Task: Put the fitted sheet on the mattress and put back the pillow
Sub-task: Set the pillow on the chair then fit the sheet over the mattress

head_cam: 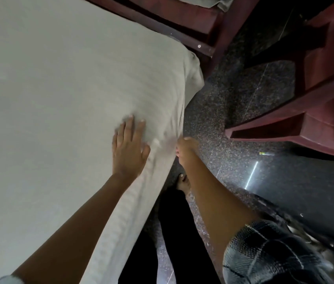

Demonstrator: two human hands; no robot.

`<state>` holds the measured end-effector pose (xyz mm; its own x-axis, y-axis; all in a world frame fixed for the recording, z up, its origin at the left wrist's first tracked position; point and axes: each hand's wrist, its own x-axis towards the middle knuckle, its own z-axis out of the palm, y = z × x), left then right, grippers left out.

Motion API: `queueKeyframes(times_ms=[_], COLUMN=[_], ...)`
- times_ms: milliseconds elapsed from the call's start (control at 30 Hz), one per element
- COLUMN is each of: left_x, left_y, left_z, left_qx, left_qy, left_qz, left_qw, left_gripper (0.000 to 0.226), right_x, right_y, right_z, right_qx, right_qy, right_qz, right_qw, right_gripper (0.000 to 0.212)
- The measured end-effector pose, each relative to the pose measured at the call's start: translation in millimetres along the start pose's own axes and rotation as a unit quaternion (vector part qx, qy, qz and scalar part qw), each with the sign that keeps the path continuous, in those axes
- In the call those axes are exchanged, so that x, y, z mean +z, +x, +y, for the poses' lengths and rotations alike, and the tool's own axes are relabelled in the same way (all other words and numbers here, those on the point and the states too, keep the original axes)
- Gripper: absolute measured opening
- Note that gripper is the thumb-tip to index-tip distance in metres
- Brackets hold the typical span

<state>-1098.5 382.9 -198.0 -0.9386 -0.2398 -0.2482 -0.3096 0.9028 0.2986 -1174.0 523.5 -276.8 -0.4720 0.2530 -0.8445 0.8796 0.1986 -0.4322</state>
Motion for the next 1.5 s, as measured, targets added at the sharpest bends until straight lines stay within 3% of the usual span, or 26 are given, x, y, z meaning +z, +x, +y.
queueKeyframes(times_ms=[200, 267, 367, 500, 667, 800, 933, 1033, 1100, 1133, 1200, 1300, 1400, 1433, 1500], left_x=[10, 12, 13, 15, 10, 0, -4, 4, 11, 15, 25, 41, 47, 47, 46], left_y=[22, 25, 27, 26, 25, 23, 0, -29, -54, -70, -105, -152, -192, -209, -245], left_z=[5, 4, 3, 4, 7, 14, -4, -21, -40, -51, -66, -64, -53, -57, -79], left_qx=[-0.012, -0.018, -0.022, -0.021, -0.047, -0.038, -0.132, -0.189, -0.249, -0.281, -0.319, -0.275, -0.156, -0.142, -0.202], left_qy=[0.043, 0.038, 0.031, 0.044, 0.032, -0.014, -0.033, -0.064, -0.076, -0.068, -0.047, -0.021, -0.046, -0.066, -0.104], left_qz=[-0.044, -0.046, -0.039, -0.033, -0.055, -0.038, 0.034, 0.081, 0.112, 0.119, 0.091, 0.055, 0.075, 0.096, 0.161], left_qw=[0.998, 0.998, 0.998, 0.998, 0.997, 0.998, 0.990, 0.976, 0.959, 0.950, 0.942, 0.960, 0.984, 0.983, 0.961], left_gripper=[0.073, 0.072, 0.071, 0.070, 0.072, 0.067, 0.057, 0.052, 0.049, 0.050, 0.053, 0.058, 0.058, 0.051, 0.033], right_x=[5, 12, 8, -19, -7, -26, -10, -1, 4, 9, 28, 80, 136, 151, 168], right_y=[16, 31, 37, 65, 61, 58, 35, 13, -14, -27, -48, -84, -124, -135, -154], right_z=[-77, -107, -141, -158, -169, -166, -169, -160, -145, -135, -111, -68, -18, 4, 54], right_qx=[-0.032, -0.031, -0.089, -0.145, -0.142, -0.106, -0.123, -0.191, -0.330, -0.424, -0.606, -0.761, -0.786, -0.770, -0.732], right_qy=[0.140, 0.122, 0.086, -0.003, -0.048, -0.053, -0.072, -0.110, -0.137, -0.168, -0.245, -0.376, -0.510, -0.549, -0.605], right_qz=[-0.054, -0.068, -0.043, 0.038, 0.040, 0.054, 0.054, 0.150, 0.203, 0.209, 0.165, 0.009, -0.136, -0.167, -0.207], right_qw=[0.988, 0.990, 0.991, 0.989, 0.988, 0.991, 0.988, 0.964, 0.912, 0.865, 0.738, 0.529, 0.322, 0.281, 0.235], right_gripper=[0.043, 0.046, 0.011, 0.026, 0.035, 0.027, 0.034, 0.040, 0.034, 0.032, 0.033, 0.031, 0.045, 0.051, 0.062])
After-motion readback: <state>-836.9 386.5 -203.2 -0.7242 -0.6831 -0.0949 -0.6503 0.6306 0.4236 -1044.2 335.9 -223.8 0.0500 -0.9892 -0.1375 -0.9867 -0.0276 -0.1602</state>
